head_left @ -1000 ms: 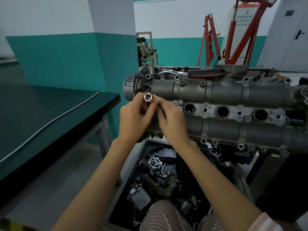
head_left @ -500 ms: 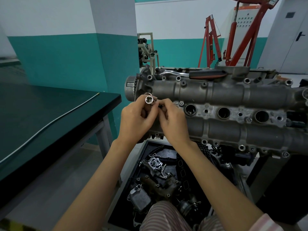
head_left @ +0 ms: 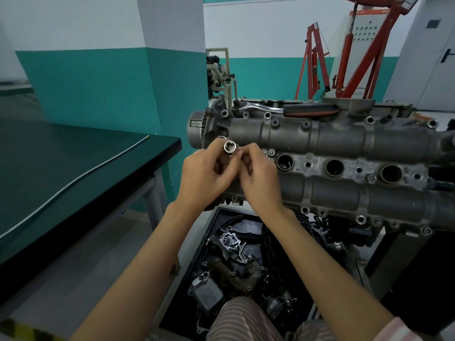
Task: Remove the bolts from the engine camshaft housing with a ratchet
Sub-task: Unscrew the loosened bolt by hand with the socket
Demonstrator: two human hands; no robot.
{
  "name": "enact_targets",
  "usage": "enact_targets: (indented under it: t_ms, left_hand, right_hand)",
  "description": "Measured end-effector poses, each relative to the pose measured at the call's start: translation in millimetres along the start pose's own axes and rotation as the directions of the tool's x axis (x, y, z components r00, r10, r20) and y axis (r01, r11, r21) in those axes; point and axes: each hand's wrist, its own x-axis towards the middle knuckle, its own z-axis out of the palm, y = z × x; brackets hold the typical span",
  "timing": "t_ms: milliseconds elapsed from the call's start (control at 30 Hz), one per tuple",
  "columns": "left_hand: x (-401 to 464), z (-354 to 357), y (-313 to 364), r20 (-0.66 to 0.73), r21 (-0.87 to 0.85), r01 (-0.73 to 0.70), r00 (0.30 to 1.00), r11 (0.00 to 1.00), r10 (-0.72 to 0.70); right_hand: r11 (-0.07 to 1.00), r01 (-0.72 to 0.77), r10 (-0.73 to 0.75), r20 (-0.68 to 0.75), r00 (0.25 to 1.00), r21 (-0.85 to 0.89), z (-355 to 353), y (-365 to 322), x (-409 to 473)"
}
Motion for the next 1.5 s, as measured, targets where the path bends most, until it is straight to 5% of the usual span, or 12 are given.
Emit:
enact_targets:
  t_ms: [367,800,1500]
  left_hand:
    - [25.6,-18.2,-7.9,0.278,0.009,-0.183,0.945,0.983,0.173]
    - [8.1,4.5,-11.5,0.005,0.112,-0.104,0.995,0.988,0.105]
    - [6.3,4.4,-2.5,-0.062,0.012,-0.007,0.998,1.0,0.008]
  right_hand:
    - [0.996,-0.043,0.046,-0.027,0.999,0.083,-1.4,2.1,4.9]
    - [0.998,-0.058,0.058,-0.029,0.998,-0.005,1.2,-1.6,3.6]
    - [1.0,-0.009,0.009,-0.031,0.999,-0.006,-0.5,-2.6,1.5]
